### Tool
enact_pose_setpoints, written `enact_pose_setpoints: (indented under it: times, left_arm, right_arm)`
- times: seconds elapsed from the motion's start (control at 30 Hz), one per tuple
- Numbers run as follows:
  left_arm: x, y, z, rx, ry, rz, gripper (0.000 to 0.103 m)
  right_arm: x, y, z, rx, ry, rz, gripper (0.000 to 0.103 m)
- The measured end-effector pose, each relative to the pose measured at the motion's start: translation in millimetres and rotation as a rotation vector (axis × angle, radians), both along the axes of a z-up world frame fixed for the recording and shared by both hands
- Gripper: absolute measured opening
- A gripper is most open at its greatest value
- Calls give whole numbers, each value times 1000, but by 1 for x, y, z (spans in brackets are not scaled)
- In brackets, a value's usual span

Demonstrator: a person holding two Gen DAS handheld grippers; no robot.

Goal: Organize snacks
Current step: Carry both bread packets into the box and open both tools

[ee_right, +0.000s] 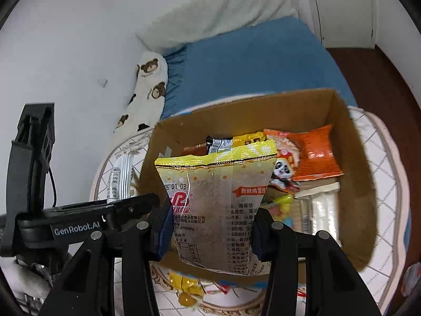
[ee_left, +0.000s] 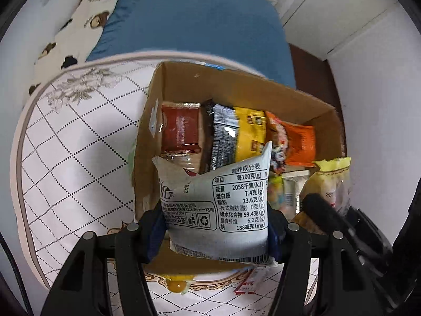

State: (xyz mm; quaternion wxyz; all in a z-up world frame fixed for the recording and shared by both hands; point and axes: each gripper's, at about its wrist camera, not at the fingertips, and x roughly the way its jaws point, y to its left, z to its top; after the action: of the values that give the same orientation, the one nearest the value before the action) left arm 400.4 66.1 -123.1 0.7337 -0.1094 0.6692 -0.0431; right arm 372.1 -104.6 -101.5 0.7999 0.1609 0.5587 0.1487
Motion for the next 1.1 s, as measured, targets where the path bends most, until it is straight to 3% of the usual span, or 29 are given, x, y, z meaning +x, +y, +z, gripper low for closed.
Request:
enact_pose_setpoints:
  times: [0.27, 0.37, 0.4, 0.47, 0.5, 0.83, 1.1]
  left_arm:
    - [2, 13, -47, -12, 138, 57, 62]
    - [0, 20, -58, -37, 170, 91, 65]
    - [-1, 20, -59, -50, 171, 95, 67]
    - [-2, 18, -59, -64, 165, 92, 73]
    - [-2, 17, -59, -67, 163, 88, 77]
    - [-3, 8, -54, -19, 130, 68, 82]
    - [-21, -1, -40, 54, 41, 34, 82]
  right_arm:
    - [12, 19, -48, 28, 95, 15, 50]
    - [15, 22, -71, 55, 201, 57, 54]
    - [16, 23, -78, 52, 226, 71, 59]
    - [14, 25, -86, 16, 242, 93, 87]
    - [13, 26, -88, 3, 240, 104, 88]
    - [9, 16, -85, -72, 214, 105, 88]
    - [-7, -13, -68, -181, 162, 65, 88]
